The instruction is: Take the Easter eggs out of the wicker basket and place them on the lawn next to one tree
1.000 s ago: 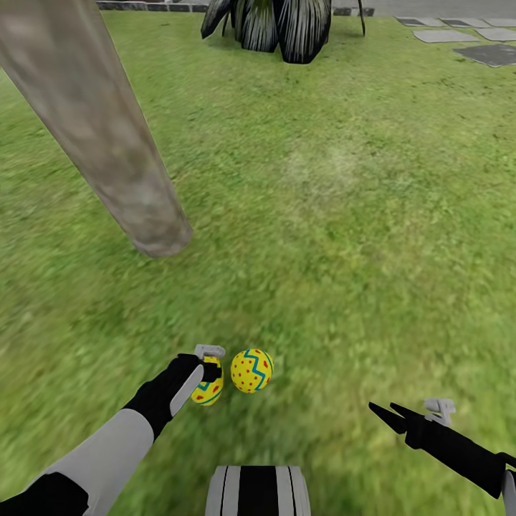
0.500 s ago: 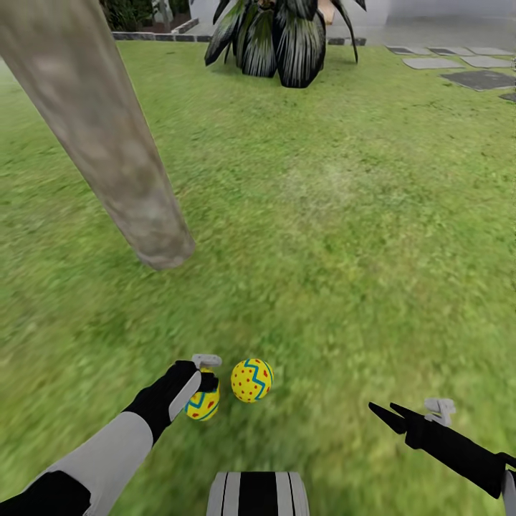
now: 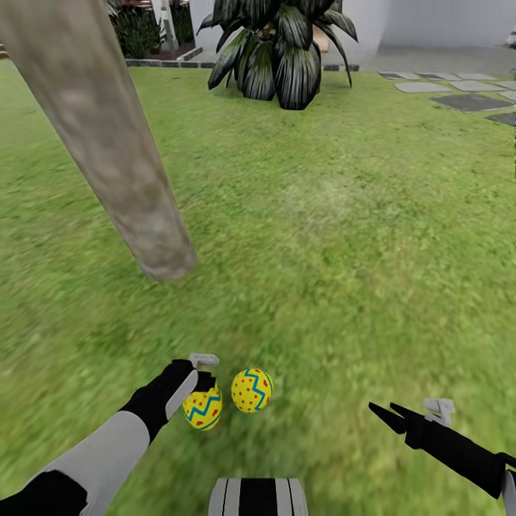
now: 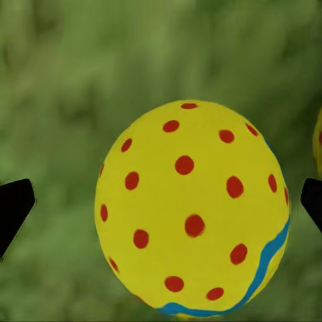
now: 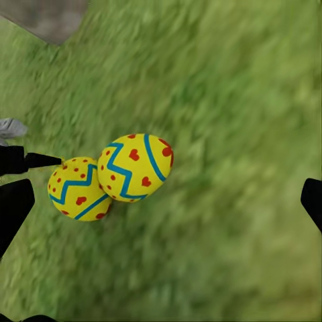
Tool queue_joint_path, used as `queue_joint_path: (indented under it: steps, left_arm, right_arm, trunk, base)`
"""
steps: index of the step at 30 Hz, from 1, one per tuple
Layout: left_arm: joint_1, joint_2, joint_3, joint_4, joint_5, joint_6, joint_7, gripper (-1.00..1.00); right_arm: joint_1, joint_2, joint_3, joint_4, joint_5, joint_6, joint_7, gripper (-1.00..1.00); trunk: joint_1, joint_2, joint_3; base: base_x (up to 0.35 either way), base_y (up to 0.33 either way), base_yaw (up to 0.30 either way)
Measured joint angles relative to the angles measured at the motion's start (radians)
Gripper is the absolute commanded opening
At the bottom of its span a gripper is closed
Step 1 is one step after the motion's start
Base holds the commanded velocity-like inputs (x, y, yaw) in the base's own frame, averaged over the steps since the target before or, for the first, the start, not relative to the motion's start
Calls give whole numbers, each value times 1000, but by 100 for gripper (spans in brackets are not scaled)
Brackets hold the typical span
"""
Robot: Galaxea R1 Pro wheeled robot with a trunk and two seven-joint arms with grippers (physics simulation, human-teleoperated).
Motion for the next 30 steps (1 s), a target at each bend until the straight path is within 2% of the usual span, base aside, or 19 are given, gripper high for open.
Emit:
queue_joint_path:
  steps: [2, 7, 12, 16, 21, 24, 30]
  left_arm:
    - [0, 4, 0, -11, 0, 7, 0, 100]
    - [2, 21, 3, -120, 0, 56, 0, 100]
    - [4, 58, 3, -309, 0, 136, 0, 100]
    - [6, 93, 4, -408, 2, 175, 0, 100]
    - [7, 103, 7, -445, 9, 192, 1, 100]
    - [7, 105, 11, -462, 11, 232, 1, 100]
    - [7, 103, 58, -502, 11, 260, 2, 100]
  right_arm:
    - [0, 0, 0, 0, 0, 0, 0, 100]
    - [0, -1, 0, 0, 0, 0, 0, 100]
    - [0, -1, 0, 0, 0, 0, 0, 100]
    - [0, -1, 0, 1, 0, -1, 0, 100]
    - [0, 0, 0, 1, 1, -1, -2, 100]
    - [-3, -1, 1, 1, 6, 0, -6, 100]
    - [-4, -1, 0, 1, 7, -1, -8, 100]
  trunk:
    - [-1, 0, 8]
    - [-3, 2, 27]
    - [-5, 3, 47]
    - [-7, 4, 58]
    - [-7, 4, 58]
    - [-8, 4, 70]
    - [-11, 6, 93]
  base:
    - [0, 0, 0]
    - [0, 0, 0]
    - [0, 0, 0]
    - [0, 0, 0]
    - [0, 0, 0]
    - [0, 0, 0]
    - [0, 0, 0]
